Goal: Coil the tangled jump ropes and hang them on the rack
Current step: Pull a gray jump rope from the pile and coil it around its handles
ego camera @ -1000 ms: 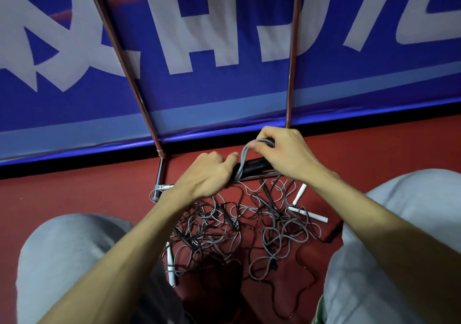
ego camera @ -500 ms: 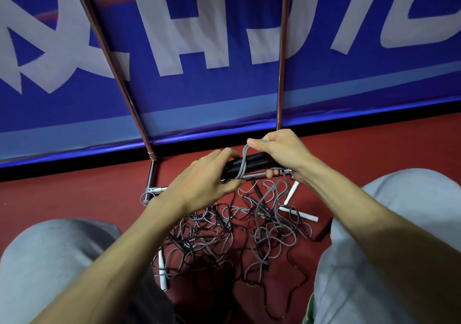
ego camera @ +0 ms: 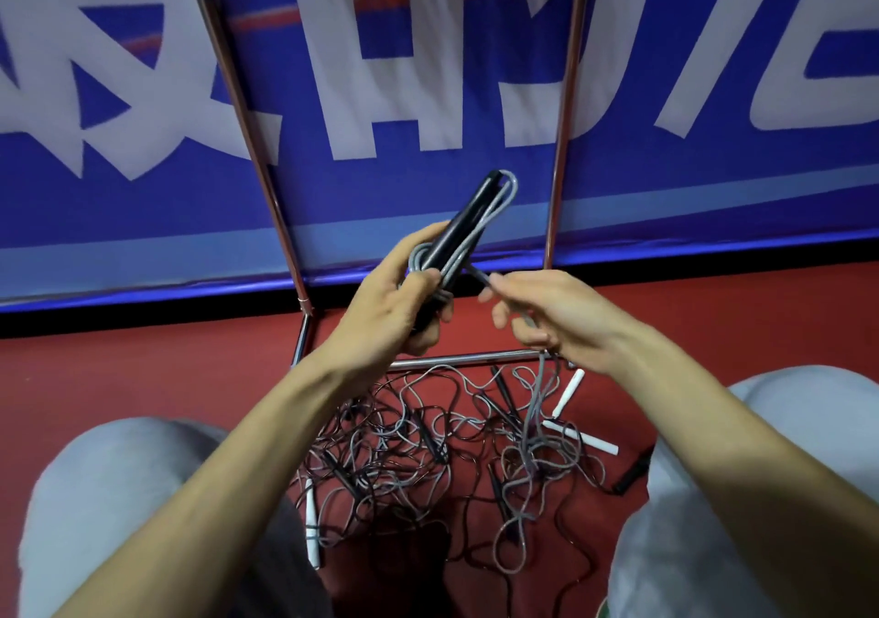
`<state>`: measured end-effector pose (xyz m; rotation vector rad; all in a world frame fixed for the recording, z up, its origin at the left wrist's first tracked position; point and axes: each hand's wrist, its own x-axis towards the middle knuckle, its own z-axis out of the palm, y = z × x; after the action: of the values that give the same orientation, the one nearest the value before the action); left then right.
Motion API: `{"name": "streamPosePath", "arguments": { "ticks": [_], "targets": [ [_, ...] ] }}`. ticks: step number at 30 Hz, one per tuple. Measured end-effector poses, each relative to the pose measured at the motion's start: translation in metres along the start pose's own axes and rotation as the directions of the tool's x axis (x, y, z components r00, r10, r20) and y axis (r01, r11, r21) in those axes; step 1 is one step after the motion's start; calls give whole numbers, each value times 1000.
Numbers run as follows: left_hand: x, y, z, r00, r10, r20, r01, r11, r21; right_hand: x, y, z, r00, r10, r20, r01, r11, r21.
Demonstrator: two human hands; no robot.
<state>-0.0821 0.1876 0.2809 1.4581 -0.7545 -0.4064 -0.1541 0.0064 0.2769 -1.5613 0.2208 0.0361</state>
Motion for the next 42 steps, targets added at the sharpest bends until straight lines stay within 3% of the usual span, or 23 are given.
{"name": "streamPosePath", "arguments": {
  "ticks": [4, 6, 9, 11, 14, 19, 21, 25, 27, 31, 34, 36, 39, 40, 42],
  "targets": [
    [7, -7, -5, 982, -69, -178, 74, 997, 23, -9, -1, 11, 994, -7, 108, 49, 915, -401],
    [9, -13, -10, 969, -72, -238, 112, 981, 158, -13, 0, 15, 985, 33, 168, 70, 819, -570],
    [11, -23, -19, 977, -65, -202, 153, 875, 459, -16, 0, 12, 980, 4, 197, 153, 612, -776],
    [11, -30, -24, 982, -62, -179, 163, 756, 634, -18, -2, 5, 972, -32, 233, 218, 496, -840],
    [13, -32, -28, 987, -87, -132, 157, 634, 757, -19, -4, -2, 941, -155, 300, 336, 339, -879],
    [12, -41, -15, 972, -219, 85, 9, 395, 919, -16, -5, -6, 845, -406, 347, 470, 257, -844],
    [8, -43, -4, 952, -255, 168, -65, 368, 928, -14, -4, -11, 796, -513, 321, 497, 253, -830],
    [3, -38, 8, 925, -273, 263, -122, 443, 888, -10, -2, -17, 701, -696, 155, 470, 288, -835],
    [1, -36, 14, 924, -235, 301, -151, 499, 853, -8, -1, -18, 681, -731, 37, 428, 358, -830],
    [-4, -30, 26, 934, -164, 317, -166, 586, 793, -6, 1, -21, 742, -658, -126, 315, 508, -801],
    [-7, -25, 23, 934, -142, 327, -156, 662, 733, -3, 2, -27, 794, -552, -256, 144, 579, -802],
    [-9, -18, 20, 918, -150, 367, -108, 796, 596, 1, 4, -33, 835, -442, -328, 37, 639, -768],
    [-12, -5, 16, 915, -109, 389, -21, 949, 316, 11, 12, -41, 918, -262, -299, 50, 822, -567],
    [-12, -1, 15, 927, -100, 361, 16, 974, 227, 12, 14, -39, 925, -234, -299, 59, 867, -494],
    [-11, 4, 16, 970, -107, 219, 91, 993, 81, 10, 12, -32, 920, -283, -272, 107, 848, -519]
  ]
}}
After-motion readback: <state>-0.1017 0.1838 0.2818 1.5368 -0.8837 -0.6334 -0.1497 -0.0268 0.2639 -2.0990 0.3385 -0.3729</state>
